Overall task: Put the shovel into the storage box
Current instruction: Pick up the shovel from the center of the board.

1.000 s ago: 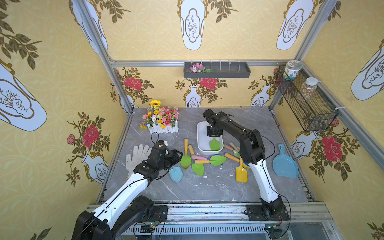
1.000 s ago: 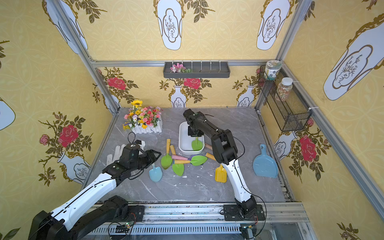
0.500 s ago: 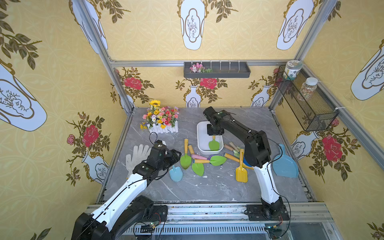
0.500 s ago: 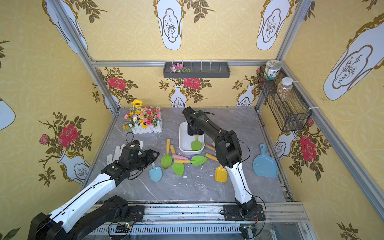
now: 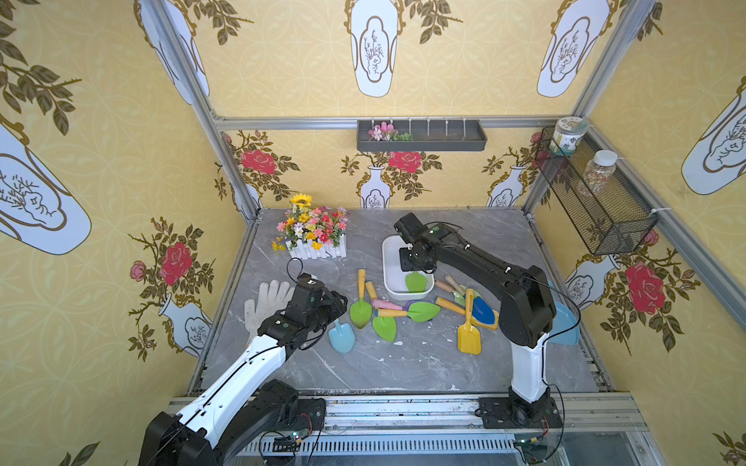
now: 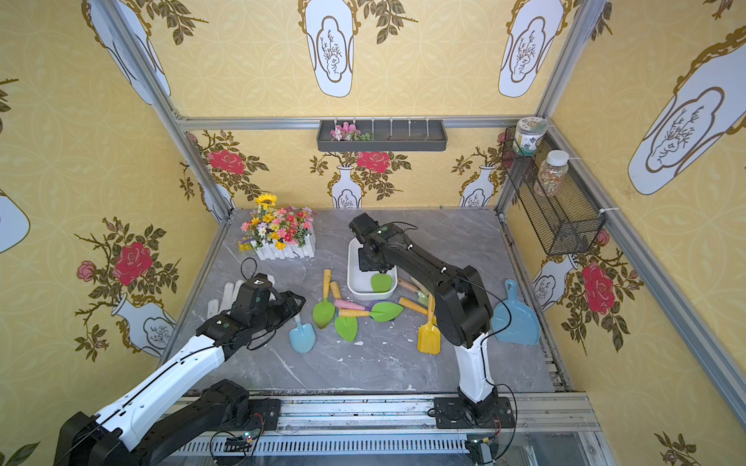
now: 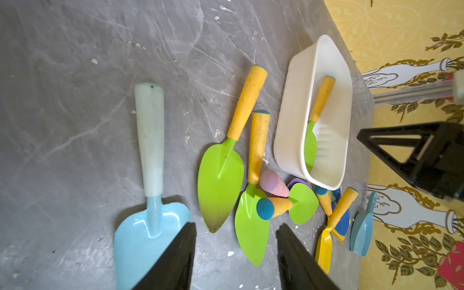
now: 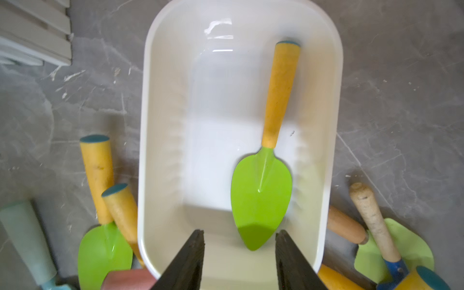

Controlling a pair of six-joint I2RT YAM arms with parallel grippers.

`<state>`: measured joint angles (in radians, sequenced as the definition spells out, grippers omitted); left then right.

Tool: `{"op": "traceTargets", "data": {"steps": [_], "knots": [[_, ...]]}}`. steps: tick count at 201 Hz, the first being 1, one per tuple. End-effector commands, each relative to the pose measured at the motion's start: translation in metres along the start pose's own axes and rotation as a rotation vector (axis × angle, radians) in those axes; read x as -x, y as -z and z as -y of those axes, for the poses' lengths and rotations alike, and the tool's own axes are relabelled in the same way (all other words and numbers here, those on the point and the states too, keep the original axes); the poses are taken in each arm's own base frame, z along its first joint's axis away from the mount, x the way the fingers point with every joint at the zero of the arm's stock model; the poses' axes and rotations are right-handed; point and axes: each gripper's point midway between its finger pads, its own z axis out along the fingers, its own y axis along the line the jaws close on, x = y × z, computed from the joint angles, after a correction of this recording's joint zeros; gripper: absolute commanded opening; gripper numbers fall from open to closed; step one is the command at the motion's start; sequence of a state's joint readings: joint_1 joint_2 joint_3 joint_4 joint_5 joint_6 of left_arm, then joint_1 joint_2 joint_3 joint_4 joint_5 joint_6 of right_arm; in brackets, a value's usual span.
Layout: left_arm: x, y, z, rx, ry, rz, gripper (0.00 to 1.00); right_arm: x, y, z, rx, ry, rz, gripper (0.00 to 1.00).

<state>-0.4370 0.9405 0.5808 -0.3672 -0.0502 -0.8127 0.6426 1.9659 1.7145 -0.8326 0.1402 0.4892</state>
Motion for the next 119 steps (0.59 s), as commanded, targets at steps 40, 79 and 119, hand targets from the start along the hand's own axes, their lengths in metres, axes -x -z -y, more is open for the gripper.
{"op": "traceTargets", "data": {"steps": [40, 79, 119], "knots": [[0.006, -0.006, -0.019, 0.115, 0.019, 0.027, 0.54, -0.044, 0.032, -0.064, 0.218, 0.129, 0.064, 0.53], [0.007, -0.016, -0.027, 0.170, 0.022, 0.023, 0.51, -0.081, 0.048, -0.096, 0.319, 0.225, 0.085, 0.53], [0.010, -0.030, -0.038, 0.234, 0.019, 0.028, 0.48, -0.111, 0.054, -0.109, 0.366, 0.262, 0.081, 0.53]]}}
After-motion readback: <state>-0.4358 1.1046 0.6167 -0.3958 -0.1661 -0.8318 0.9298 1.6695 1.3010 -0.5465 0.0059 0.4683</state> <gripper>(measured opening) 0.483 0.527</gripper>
